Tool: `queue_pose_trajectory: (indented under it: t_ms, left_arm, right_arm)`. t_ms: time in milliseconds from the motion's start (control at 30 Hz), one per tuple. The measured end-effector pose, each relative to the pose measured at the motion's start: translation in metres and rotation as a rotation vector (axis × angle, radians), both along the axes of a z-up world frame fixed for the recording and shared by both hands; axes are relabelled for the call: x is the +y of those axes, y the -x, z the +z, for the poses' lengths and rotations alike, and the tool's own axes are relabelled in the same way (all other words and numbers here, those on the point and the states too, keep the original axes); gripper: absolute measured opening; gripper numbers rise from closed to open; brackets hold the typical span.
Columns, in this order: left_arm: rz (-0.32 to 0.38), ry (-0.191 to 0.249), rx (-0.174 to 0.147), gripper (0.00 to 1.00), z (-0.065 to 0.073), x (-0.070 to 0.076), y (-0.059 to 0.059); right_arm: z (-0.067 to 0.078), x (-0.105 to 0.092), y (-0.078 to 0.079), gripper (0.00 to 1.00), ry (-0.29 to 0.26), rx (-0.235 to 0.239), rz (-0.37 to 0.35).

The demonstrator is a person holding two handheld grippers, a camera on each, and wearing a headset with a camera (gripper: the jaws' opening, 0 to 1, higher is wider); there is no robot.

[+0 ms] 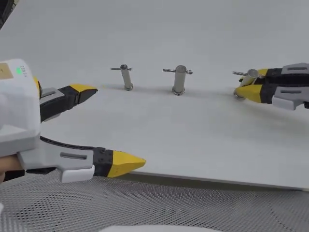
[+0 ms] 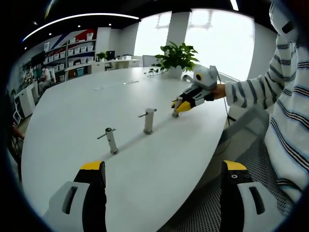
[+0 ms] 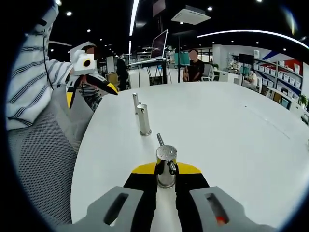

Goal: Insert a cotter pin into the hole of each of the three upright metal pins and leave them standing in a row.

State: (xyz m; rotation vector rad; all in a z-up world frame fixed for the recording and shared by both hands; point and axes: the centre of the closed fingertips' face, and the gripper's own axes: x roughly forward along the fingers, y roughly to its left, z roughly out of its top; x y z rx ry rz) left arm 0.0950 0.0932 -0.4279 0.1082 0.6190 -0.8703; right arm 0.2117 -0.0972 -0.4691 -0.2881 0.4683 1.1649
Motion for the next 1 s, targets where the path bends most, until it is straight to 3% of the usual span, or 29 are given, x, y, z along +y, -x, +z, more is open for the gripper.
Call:
queue_pose_trajectory:
  t_ms: [667,1000]
  left_arm:
    - [0.0,0.002,0.023,0.98,-0.0031,-0.0038,-0.0003]
    - [-0.008,-0.004,0.032,0.97,-0.0043,-0.0065,0.0009]
  right_arm:
    - [-0.0005,0.0004,-0.0025,0.08,-0.027,0.001,0.016]
    - [-0.0011,0.0013,-0.0023,0.08,-0.018,-0.029,0.036]
